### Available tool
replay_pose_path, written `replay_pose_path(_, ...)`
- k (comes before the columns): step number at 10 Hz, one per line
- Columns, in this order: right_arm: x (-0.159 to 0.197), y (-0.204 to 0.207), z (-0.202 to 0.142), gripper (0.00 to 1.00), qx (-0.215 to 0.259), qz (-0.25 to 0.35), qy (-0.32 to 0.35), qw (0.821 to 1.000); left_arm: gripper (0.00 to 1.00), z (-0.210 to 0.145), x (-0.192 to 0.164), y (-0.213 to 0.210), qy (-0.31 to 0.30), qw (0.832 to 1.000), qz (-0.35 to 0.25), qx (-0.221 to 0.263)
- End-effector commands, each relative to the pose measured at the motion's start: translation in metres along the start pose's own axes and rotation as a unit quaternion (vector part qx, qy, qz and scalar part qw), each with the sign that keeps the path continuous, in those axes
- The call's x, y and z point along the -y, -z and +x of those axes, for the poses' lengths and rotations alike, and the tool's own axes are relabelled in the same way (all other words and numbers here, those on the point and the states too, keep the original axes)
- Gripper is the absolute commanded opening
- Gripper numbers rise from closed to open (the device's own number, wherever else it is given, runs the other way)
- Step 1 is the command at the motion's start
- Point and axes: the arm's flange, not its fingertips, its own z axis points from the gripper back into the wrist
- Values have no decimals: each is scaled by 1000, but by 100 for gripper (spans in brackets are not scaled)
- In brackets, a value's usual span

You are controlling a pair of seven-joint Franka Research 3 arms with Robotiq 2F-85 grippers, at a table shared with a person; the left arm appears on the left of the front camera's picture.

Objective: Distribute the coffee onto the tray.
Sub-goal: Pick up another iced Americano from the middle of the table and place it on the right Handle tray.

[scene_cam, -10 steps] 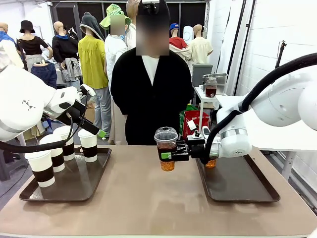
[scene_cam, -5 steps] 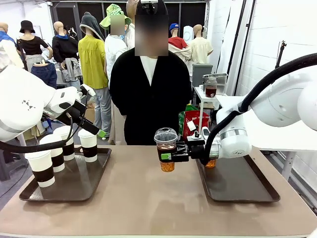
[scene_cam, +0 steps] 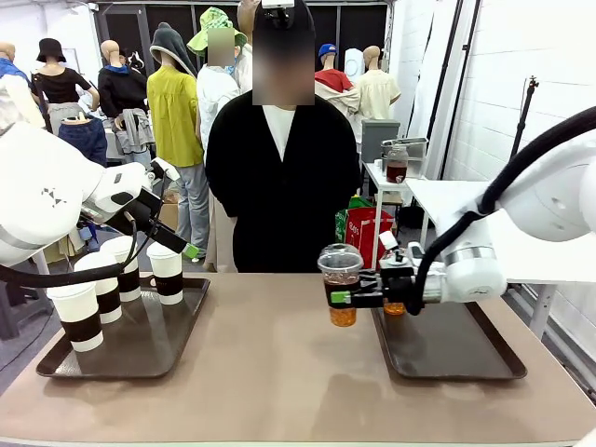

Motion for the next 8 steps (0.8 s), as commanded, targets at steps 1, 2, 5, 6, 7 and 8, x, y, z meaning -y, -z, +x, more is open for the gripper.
replay_pose_path(1,-13,-31,8,78,17,-7,-10,1000,100,-2,-2,0,-1,1000,-7,4)
replay_pose_path(2,-15,-47,6,78,17,-16,-11,1000,100,-2,-2,0,-1,1000,-7,4)
replay_pose_path(5,-14,-90,-14,78,23,-35,-18,999,100,-2,-2,0,-1,1000,-7,4)
replay_pose_path(6,-13,-101,-22,78,27,-37,-22,999,100,-2,-2,0,-1,1000,-7,4)
replay_pose_path(7,-12,-111,-31,78,36,-41,-23,998,100,-2,-2,0,-1,1000,-7,4)
replay_pose_path(8,-12,-119,-38,78,41,-46,-22,998,100,-2,-2,0,-1,1000,-7,4)
